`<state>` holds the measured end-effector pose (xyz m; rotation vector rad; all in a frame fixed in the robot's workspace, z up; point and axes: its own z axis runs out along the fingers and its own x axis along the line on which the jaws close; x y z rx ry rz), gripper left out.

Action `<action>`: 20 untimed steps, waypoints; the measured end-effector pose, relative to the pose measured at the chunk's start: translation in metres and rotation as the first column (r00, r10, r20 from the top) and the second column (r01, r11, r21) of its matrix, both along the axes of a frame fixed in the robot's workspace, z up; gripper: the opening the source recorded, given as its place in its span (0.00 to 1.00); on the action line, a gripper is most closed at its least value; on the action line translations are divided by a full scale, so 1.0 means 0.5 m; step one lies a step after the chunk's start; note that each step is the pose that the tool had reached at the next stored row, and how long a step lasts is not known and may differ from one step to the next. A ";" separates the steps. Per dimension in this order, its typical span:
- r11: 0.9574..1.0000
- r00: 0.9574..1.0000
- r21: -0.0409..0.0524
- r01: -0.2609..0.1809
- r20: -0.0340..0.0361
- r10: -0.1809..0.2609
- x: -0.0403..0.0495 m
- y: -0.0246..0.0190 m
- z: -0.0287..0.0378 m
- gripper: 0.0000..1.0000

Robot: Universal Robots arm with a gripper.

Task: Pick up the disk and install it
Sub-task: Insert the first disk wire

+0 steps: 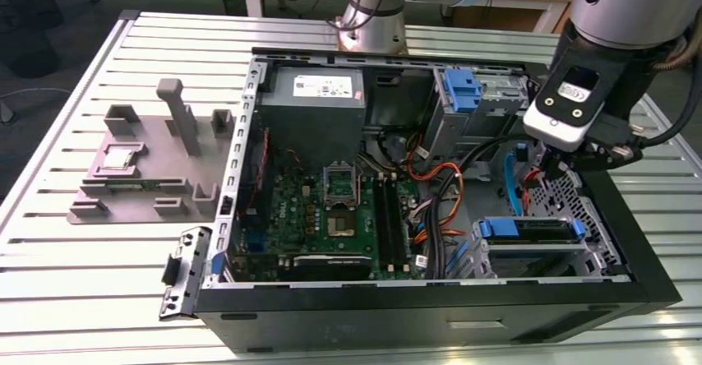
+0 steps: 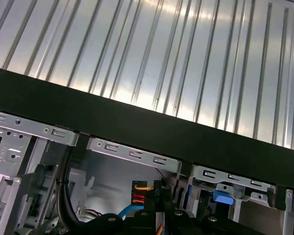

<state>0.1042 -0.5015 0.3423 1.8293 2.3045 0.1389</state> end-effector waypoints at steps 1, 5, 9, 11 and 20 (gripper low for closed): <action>1.000 1.000 0.000 0.001 0.000 -0.001 0.000 -0.0021 0.000 0.17; 1.000 1.000 0.001 0.002 0.004 -0.002 0.000 -0.0097 0.000 0.17; 1.000 1.000 0.007 0.002 0.012 -0.002 -0.002 -0.0152 0.000 0.17; 1.000 1.000 0.008 0.002 0.013 -0.002 -0.003 -0.0157 0.000 0.17; 1.000 1.000 0.008 0.002 0.013 -0.002 -0.004 -0.0184 0.000 0.17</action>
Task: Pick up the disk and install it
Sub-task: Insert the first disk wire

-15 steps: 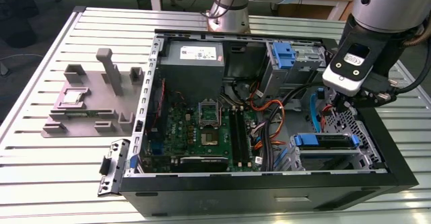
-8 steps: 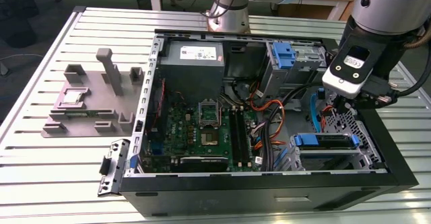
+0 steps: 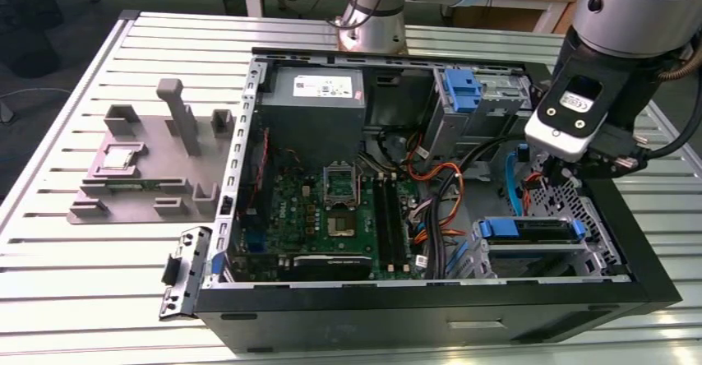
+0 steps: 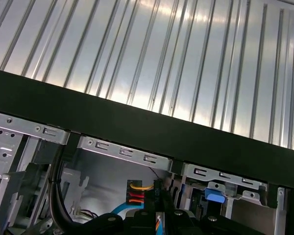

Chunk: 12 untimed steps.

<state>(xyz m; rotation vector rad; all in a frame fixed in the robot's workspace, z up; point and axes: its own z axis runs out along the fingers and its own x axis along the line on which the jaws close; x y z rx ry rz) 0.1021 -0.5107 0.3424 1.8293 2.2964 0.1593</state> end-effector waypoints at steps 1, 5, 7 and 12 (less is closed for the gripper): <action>1.000 1.000 0.000 0.000 0.000 0.000 -0.001 -0.0008 0.000 0.17; 1.000 1.000 0.000 0.000 0.000 0.000 -0.007 -0.0040 0.000 0.17; 1.000 1.000 0.000 0.001 0.000 -0.001 -0.008 -0.0066 0.000 0.17; 1.000 1.000 0.000 0.015 0.000 -0.015 -0.009 -0.0165 0.000 0.17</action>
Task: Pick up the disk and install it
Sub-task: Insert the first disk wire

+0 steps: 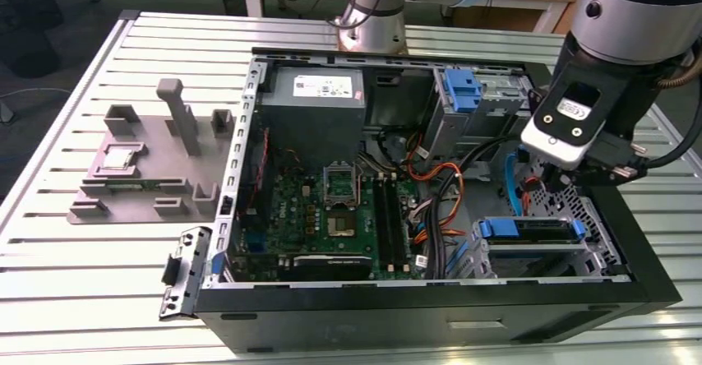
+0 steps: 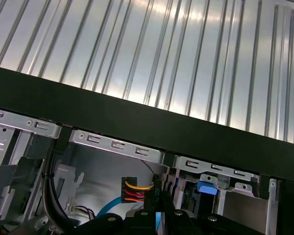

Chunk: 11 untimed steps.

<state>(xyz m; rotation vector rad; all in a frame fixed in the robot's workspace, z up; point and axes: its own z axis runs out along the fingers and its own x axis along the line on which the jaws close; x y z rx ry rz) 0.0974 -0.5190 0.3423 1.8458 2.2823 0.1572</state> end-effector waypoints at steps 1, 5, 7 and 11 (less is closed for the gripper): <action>1.000 1.000 0.000 0.002 0.000 -0.002 0.000 -0.0014 0.000 0.17; 1.000 1.000 0.000 0.006 0.000 -0.006 0.000 -0.0021 0.000 0.17; 1.000 1.000 0.000 0.006 0.000 -0.006 -0.001 -0.0022 0.000 0.17; 1.000 1.000 0.000 0.006 0.000 -0.006 -0.004 -0.0053 0.000 0.17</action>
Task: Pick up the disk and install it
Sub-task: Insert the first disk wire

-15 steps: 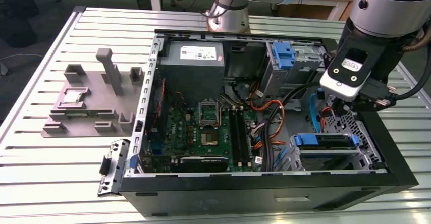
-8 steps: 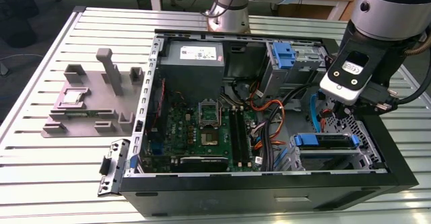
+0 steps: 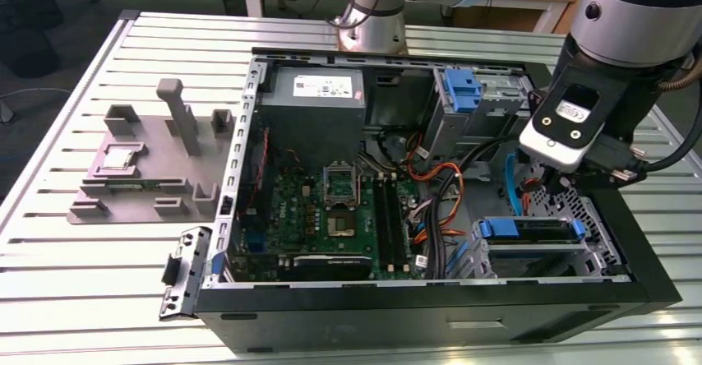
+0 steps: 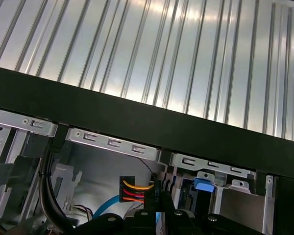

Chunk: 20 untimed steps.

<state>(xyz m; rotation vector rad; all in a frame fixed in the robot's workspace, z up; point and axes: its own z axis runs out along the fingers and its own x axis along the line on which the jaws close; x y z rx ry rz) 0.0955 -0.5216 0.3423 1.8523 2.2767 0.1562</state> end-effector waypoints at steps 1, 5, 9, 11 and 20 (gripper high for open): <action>1.000 1.000 0.000 0.000 0.000 0.000 -0.001 -0.0012 0.000 0.17; 1.000 1.000 0.000 0.001 0.000 -0.001 -0.003 -0.0042 0.000 0.17; 1.000 1.000 0.000 0.001 0.000 -0.001 -0.003 -0.0044 0.000 0.17; 1.000 1.000 0.002 0.001 0.000 -0.001 -0.004 -0.0055 0.000 0.17; 0.998 1.000 0.062 0.001 0.003 -0.002 -0.008 -0.0268 -0.001 0.17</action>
